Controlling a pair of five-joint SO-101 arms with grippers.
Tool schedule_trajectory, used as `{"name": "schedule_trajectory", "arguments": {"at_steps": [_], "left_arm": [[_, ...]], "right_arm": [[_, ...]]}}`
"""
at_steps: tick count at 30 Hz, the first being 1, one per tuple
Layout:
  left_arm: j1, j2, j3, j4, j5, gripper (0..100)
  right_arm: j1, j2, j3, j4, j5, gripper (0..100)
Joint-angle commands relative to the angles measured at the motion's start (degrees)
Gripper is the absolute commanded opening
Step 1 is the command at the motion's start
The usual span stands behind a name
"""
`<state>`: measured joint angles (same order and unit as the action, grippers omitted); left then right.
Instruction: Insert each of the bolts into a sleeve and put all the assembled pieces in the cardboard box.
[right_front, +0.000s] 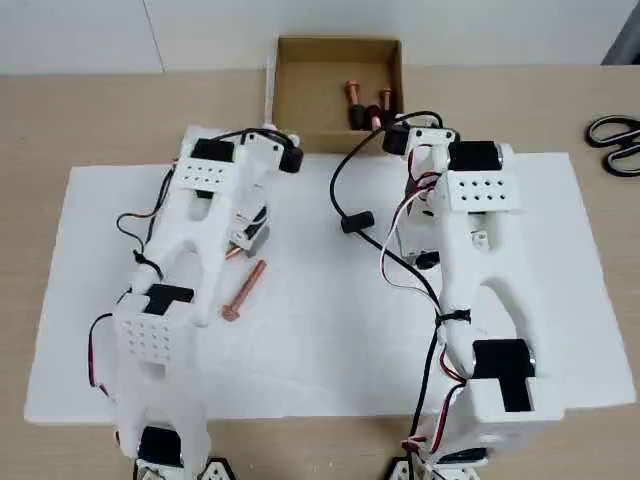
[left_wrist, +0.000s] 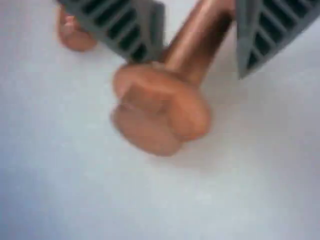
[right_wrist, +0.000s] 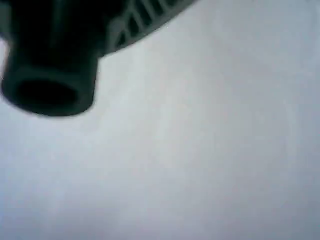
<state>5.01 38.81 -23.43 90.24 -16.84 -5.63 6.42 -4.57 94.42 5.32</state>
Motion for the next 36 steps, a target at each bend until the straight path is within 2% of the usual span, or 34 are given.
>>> {"name": "schedule_trajectory", "arguments": {"at_steps": [1,11,16,25,27,30,36], "left_arm": [[0.2,-0.1,-2.4,-1.6,0.8,1],[1.9,-0.1,-17.1,10.3,1.0,0],[2.2,-3.3,-20.7,10.3,4.4,0],[2.4,-21.1,-10.7,10.3,6.0,0],[3.9,-23.6,-5.9,10.2,10.4,0],[6.1,-23.7,0.7,8.4,17.5,0],[7.3,-16.6,5.1,1.8,23.5,0]], "right_arm": [[0.2,-3.5,0.1,-0.6,0.4,0.4],[0.0,-3.5,0.1,-0.6,0.4,0.4],[-0.1,-3.7,0.0,-0.6,0.7,0.4],[-0.2,-4.0,-0.1,-0.1,0.8,0.4],[-0.1,-4.0,-0.1,-0.1,0.8,0.4],[-0.2,-4.0,-0.1,-0.1,0.8,0.4],[-0.2,-4.0,-0.1,-0.1,0.6,0.4]]}}
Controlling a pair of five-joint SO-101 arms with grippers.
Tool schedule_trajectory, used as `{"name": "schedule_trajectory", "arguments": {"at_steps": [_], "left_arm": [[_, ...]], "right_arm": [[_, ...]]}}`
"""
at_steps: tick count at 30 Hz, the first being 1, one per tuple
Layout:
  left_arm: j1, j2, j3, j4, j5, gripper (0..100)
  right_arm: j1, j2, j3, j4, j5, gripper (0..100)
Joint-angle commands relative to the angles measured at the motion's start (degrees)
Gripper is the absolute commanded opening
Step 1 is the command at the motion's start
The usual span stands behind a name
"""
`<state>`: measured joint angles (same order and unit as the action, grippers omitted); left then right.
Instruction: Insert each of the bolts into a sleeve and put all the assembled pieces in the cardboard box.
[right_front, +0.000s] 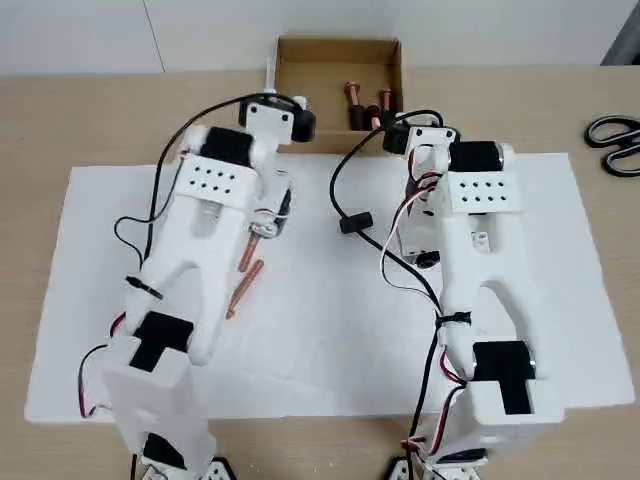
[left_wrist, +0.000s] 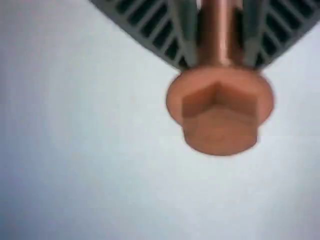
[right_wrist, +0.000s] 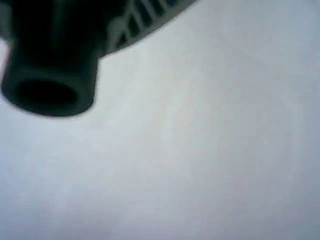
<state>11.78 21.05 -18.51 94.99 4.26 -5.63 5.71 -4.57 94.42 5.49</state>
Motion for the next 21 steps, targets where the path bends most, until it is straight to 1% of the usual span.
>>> {"name": "schedule_trajectory", "arguments": {"at_steps": [1,6,14,18,21], "left_arm": [[0.5,2.6,0.2,-3.5,2.8,0],[2.5,8.8,0.1,-5.2,4.1,0],[9.0,13.5,0.0,-7.6,5.6,0],[9.1,15.0,0.0,-8.7,5.5,1],[8.9,17.3,0.0,-8.6,5.4,5]], "right_arm": [[-0.2,-3.3,-0.1,-0.1,0.4,0.4],[-0.2,-3.3,-0.1,0.0,0.4,0.4],[-0.2,-3.3,-0.1,0.0,0.3,0.4],[-0.2,-3.3,0.0,0.0,0.3,0.4],[-0.2,-3.3,0.0,0.0,0.3,0.5]]}}
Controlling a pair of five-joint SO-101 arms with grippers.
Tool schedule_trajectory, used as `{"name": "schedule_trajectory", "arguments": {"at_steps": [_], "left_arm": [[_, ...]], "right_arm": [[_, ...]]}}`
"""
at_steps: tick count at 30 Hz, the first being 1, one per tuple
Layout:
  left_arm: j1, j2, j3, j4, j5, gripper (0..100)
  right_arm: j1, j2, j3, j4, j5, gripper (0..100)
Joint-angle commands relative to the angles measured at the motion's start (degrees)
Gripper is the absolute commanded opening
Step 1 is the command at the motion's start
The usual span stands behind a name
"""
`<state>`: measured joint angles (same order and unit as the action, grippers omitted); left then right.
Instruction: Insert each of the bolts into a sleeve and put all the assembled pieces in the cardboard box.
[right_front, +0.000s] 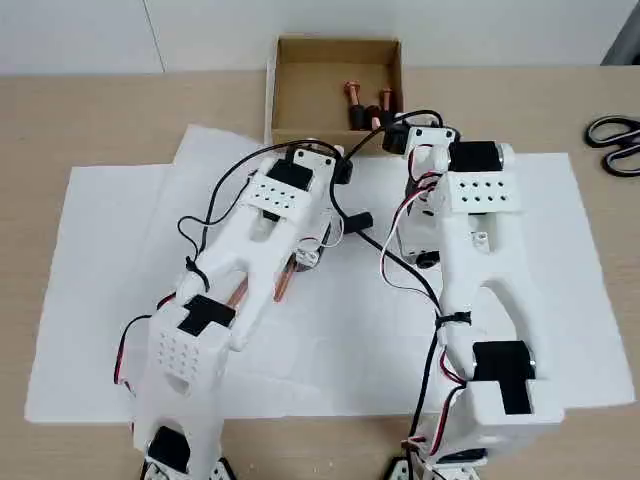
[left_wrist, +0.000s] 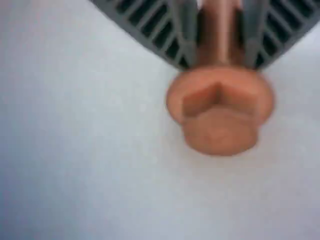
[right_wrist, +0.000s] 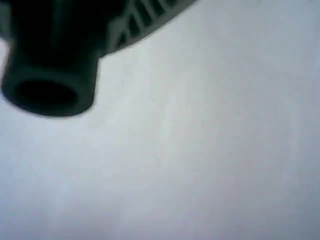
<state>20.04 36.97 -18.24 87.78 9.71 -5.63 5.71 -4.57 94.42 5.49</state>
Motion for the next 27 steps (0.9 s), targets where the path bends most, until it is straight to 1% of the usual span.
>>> {"name": "schedule_trajectory", "arguments": {"at_steps": [1,6,10,17,20,24,27], "left_arm": [[0.7,1.8,-0.3,-1.4,-0.1,5],[0.7,2.3,-1.0,-1.1,-0.1,5],[0.7,0.4,-3.6,1.6,-0.2,5],[0.7,2.6,-3.6,1.2,-1.4,5],[0.7,4.1,-3.8,1.2,-2.3,0],[0.7,4.3,-4.9,1.8,-2.2,1],[0.7,4.3,-7.3,3.9,-2.2,1]], "right_arm": [[-0.2,-3.3,0.0,0.0,0.3,0.5],[-0.2,-3.3,0.0,0.0,0.3,0.5],[-0.2,-3.3,0.0,0.0,0.3,0.5],[-0.2,-3.3,0.1,0.0,0.3,0.5],[-0.2,-3.2,0.1,0.0,0.3,0.5],[-0.2,-3.2,0.1,0.0,0.3,0.5],[-0.2,-3.2,0.1,0.0,0.3,0.5]]}}
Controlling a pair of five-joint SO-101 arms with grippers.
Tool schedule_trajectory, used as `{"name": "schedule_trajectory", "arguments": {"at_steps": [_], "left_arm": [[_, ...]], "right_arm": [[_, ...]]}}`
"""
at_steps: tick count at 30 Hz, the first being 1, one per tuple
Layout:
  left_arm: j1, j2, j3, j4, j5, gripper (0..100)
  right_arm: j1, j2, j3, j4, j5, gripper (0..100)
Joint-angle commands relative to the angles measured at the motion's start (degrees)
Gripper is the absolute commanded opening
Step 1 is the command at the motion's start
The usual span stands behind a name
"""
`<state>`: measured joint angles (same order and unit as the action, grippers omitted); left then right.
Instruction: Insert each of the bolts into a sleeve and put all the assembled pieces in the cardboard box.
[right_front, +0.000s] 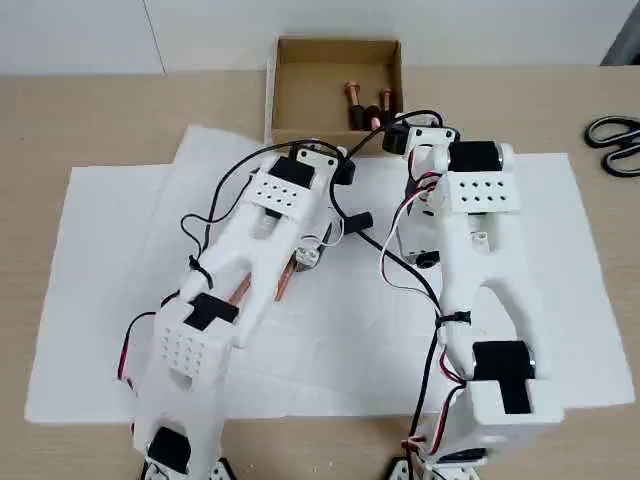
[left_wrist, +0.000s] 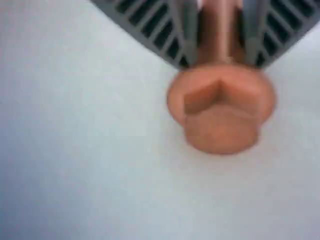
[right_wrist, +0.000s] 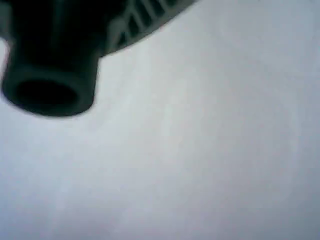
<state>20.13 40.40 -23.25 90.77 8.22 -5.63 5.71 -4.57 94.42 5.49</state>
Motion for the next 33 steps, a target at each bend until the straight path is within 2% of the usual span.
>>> {"name": "schedule_trajectory", "arguments": {"at_steps": [1,19,25,33], "left_arm": [[0.6,0.9,-3.2,1.7,-0.8,1],[0.6,0.9,-6.3,4.7,-1.9,1],[0.6,0.9,-13.3,9.5,-3.7,1],[-0.1,-3.3,-16.0,9.7,-4.0,1]], "right_arm": [[-0.2,-3.2,0.1,0.0,0.3,0.5],[-0.2,-3.2,0.1,-0.3,0.3,0.5],[-0.2,-3.2,0.1,-0.3,0.4,0.5],[0.1,-3.2,-0.1,-0.1,0.6,0.5]]}}
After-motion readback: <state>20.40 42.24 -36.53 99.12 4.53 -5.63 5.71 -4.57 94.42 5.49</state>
